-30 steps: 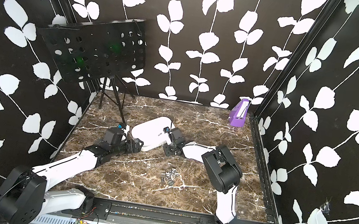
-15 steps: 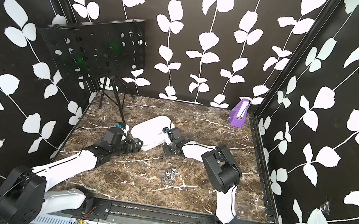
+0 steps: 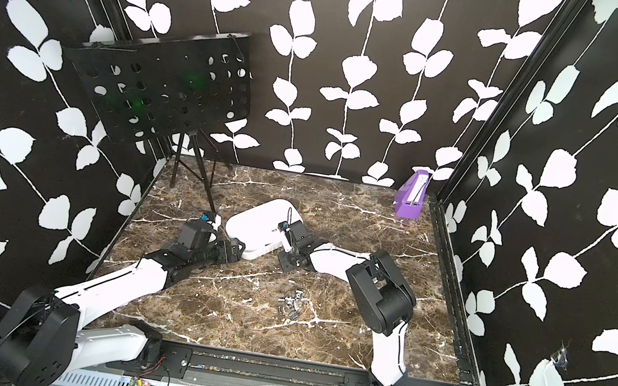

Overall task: Put the socket on the desktop into the storage box
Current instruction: Pick up the socket head from the center of the board.

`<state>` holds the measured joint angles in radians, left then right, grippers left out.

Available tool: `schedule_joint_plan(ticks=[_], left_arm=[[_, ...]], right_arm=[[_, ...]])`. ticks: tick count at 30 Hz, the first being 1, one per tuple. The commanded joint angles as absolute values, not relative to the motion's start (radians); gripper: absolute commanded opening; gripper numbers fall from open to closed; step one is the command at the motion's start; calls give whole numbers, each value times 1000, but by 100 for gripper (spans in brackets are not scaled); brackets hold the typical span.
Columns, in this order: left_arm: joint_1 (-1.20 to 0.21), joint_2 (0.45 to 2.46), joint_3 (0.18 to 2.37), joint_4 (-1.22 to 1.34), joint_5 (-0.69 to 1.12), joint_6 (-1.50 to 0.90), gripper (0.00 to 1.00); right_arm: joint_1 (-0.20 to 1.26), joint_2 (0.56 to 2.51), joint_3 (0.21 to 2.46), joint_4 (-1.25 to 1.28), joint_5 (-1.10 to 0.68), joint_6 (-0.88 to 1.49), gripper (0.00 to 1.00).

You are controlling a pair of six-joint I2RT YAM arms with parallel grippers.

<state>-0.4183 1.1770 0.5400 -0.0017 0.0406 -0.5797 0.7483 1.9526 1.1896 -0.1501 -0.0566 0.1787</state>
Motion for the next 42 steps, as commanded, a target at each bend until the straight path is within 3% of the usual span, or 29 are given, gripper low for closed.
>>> schedule_joint_plan(ticks=[1,13,36,39,42], left_arm=[[-422,1154,549,-18,24,-568,99],[-422,1149,548,-19,25,-569,99],[-422,1146,546,-15,26,-571,99],[-422,1146,546,-16,25,-571,99],[-422,1146,546,-18,25,-570,99]], right_arm=[[755,1942,1150,-298,-21,220,11],[754,1984,1179,-269,-28,234,30],[756,2051,1238,-258,-34,239,34],[765,2061,1248,-264,-31,238,32],[773,2071,1262,-277,-19,234,25]])
